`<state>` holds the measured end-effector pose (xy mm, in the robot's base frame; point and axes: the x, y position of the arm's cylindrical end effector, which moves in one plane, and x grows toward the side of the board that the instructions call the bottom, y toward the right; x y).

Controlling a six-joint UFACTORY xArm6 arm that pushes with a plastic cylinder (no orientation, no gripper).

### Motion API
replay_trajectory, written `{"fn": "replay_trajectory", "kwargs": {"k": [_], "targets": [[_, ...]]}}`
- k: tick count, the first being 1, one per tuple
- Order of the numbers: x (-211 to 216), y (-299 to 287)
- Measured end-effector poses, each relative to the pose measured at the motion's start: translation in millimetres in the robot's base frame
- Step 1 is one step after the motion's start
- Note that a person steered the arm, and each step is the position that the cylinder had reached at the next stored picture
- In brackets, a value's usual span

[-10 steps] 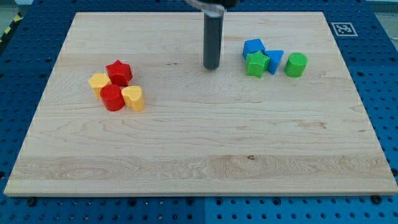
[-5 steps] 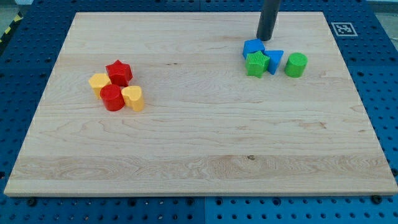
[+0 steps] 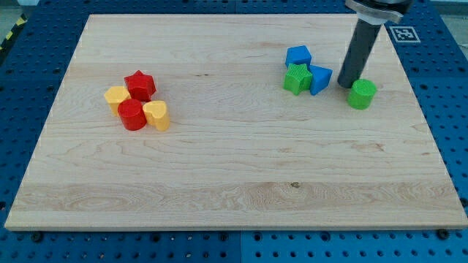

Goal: Separate green circle from group of blocks

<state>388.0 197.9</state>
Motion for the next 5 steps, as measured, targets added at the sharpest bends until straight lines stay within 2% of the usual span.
{"fn": "replay_trajectory", "kwargs": {"k": [5], "targets": [[34.9, 36.1]]}}
